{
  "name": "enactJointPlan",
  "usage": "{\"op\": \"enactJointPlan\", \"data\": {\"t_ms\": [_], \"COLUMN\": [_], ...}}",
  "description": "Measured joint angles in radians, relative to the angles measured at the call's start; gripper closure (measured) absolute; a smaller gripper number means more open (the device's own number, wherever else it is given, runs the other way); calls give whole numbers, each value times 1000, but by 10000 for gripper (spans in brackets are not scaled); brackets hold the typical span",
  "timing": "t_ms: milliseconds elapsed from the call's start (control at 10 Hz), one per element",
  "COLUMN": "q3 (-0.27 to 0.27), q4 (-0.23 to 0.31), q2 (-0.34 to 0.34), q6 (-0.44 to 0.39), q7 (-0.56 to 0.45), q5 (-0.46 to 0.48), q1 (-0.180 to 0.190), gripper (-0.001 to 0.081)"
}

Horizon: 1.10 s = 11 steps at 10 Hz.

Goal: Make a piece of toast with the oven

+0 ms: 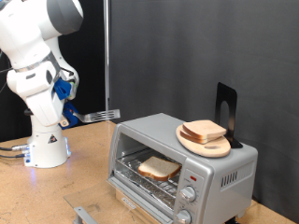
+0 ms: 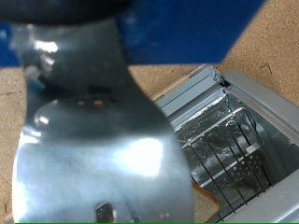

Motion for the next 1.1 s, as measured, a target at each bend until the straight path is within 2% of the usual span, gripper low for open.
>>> {"op": "enactJointPlan", "data": {"t_ms": [100, 400, 600, 800, 1100], "q3": [1, 17, 44, 90, 169], "q4": [0, 19, 18, 7, -13], "q2": [0, -18, -48, -85, -143], "q6": [-4, -100, -138, -137, -88], "q7": [0, -1, 3, 55, 162], "q5": [22, 189, 224, 224, 263], "q1": [2, 32, 59, 81, 111], "gripper": [542, 542, 542, 542, 542]}}
